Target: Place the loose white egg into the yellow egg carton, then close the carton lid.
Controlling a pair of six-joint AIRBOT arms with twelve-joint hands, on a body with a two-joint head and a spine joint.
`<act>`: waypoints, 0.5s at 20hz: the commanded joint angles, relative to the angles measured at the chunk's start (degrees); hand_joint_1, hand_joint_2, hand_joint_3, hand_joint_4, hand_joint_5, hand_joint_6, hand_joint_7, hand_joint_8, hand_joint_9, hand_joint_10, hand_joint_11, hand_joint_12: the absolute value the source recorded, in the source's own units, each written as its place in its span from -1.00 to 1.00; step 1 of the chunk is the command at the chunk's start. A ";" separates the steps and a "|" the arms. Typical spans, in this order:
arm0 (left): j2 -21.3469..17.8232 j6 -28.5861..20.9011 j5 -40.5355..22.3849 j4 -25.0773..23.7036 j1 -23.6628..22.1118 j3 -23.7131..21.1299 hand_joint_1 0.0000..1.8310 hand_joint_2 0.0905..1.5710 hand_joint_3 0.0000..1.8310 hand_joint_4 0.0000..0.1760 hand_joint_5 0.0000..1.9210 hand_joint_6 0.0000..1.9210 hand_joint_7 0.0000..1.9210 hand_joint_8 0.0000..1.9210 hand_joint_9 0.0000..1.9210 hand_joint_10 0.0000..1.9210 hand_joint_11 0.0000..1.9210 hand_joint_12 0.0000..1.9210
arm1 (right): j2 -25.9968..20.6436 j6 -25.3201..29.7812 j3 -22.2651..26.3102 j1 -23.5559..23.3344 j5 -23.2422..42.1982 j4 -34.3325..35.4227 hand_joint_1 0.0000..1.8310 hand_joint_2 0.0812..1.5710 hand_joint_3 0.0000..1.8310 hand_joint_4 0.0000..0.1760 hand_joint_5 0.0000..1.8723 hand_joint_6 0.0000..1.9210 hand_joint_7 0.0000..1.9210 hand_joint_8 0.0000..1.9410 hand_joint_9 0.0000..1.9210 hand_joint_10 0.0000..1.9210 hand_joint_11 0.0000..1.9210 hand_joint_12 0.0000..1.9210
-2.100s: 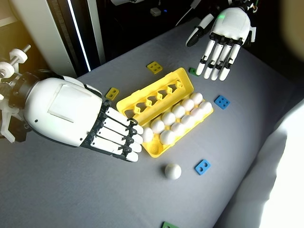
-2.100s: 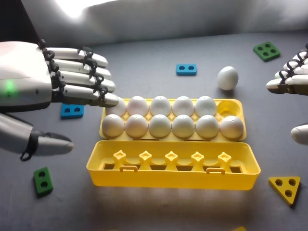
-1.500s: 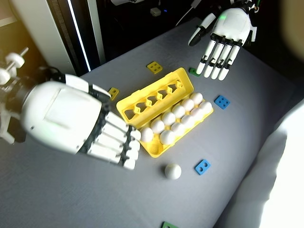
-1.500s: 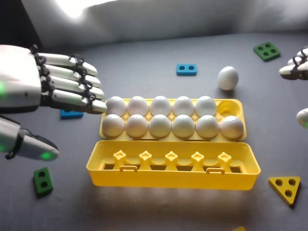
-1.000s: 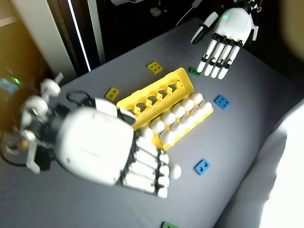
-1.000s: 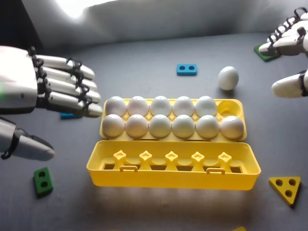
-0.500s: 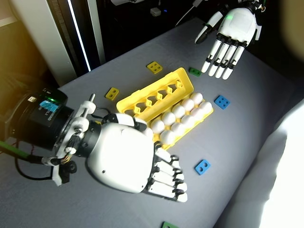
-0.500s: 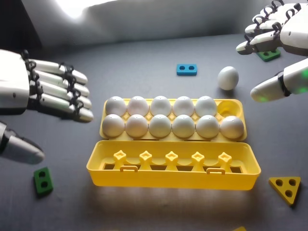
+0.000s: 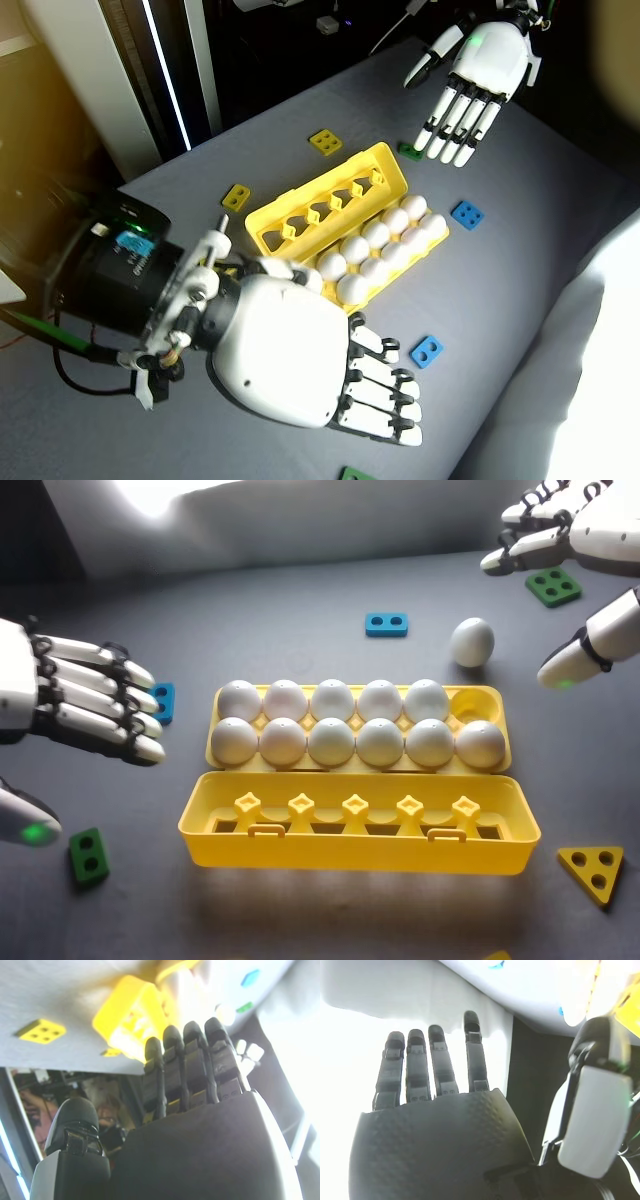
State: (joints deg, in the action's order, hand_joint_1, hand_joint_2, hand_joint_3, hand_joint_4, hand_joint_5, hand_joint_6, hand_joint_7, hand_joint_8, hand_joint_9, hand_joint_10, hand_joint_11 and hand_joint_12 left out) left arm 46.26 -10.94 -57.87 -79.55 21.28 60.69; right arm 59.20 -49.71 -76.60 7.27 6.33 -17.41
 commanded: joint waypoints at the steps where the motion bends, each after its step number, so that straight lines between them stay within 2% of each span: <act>1: -1.29 -0.06 -2.47 4.07 0.30 0.37 -1.00 0.58 -1.00 -1.00 -0.69 -1.00 -0.69 -1.00 -0.78 -1.00 -1.00 -0.70 | -0.34 0.08 -1.22 -0.72 5.56 0.39 -0.38 -0.11 -1.00 1.00 -0.72 -0.99 -1.00 -1.00 -1.00 -1.00 -1.00 -1.00; 2: -1.75 -0.03 -2.52 4.03 1.25 0.30 -1.00 0.58 -1.00 -1.00 -0.69 -1.00 -0.69 -1.00 -0.78 -1.00 -1.00 -0.70 | 0.27 0.08 -2.24 -0.68 5.61 0.35 -0.38 -0.11 -1.00 1.00 -0.72 -0.99 -1.00 -1.00 -1.00 -1.00 -1.00 -1.00; 3: -2.16 0.11 -2.59 4.03 2.15 0.20 -1.00 0.57 -1.00 -1.00 -0.70 -1.00 -0.70 -1.00 -0.79 -1.00 -1.00 -0.74 | 0.90 0.08 -3.13 -0.57 5.73 0.32 -0.22 -0.15 -1.00 1.00 -0.70 -0.99 -1.00 -1.00 -1.00 -1.00 -1.00 -1.00; 4: -2.45 0.32 -2.60 4.00 2.79 0.08 -1.00 0.57 -1.00 -1.00 -0.70 -1.00 -0.70 -1.00 -0.79 -1.00 -1.00 -0.74 | 1.35 0.08 -3.65 -0.45 5.84 0.28 -0.22 -0.15 -1.00 1.00 -0.70 -0.99 -1.00 -1.00 -1.00 -1.00 -1.00 -1.00; 5: -3.05 0.52 -2.45 4.02 3.89 -0.16 -1.00 0.57 -1.00 -1.00 -0.71 -1.00 -0.71 -1.00 -0.80 -1.00 -1.00 -0.76 | 2.18 0.08 -4.56 -0.31 5.89 -0.29 -0.04 -0.17 -1.00 1.00 -0.64 -0.97 -1.00 -1.00 -1.00 -1.00 -1.00 -1.00; 6: -3.32 0.74 -2.17 4.04 4.28 -0.38 -1.00 0.57 -1.00 -1.00 -0.71 -1.00 -0.72 -1.00 -0.81 -1.00 -1.00 -0.78 | 2.56 0.08 -4.88 -0.24 5.89 -0.86 0.00 -0.18 -1.00 1.00 -0.61 -0.99 -1.00 -1.00 -1.00 -1.00 -1.00 -1.00; 10: -4.55 1.19 -2.11 4.15 6.08 -1.24 -1.00 0.55 -1.00 -1.00 -0.71 -1.00 -0.73 -1.00 -0.82 -1.00 -1.00 -0.84 | 5.02 0.10 -6.83 -0.12 6.07 -1.55 -0.05 -0.16 -1.00 1.00 -0.57 -0.98 -1.00 -1.00 -1.00 -1.00 -1.00 -1.00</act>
State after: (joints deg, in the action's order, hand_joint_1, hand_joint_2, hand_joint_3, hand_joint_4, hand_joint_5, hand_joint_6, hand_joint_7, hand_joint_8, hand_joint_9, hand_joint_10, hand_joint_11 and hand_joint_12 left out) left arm 42.92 -9.85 -57.56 -79.07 27.55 59.22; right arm 65.41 -49.69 -83.24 7.46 6.85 -19.29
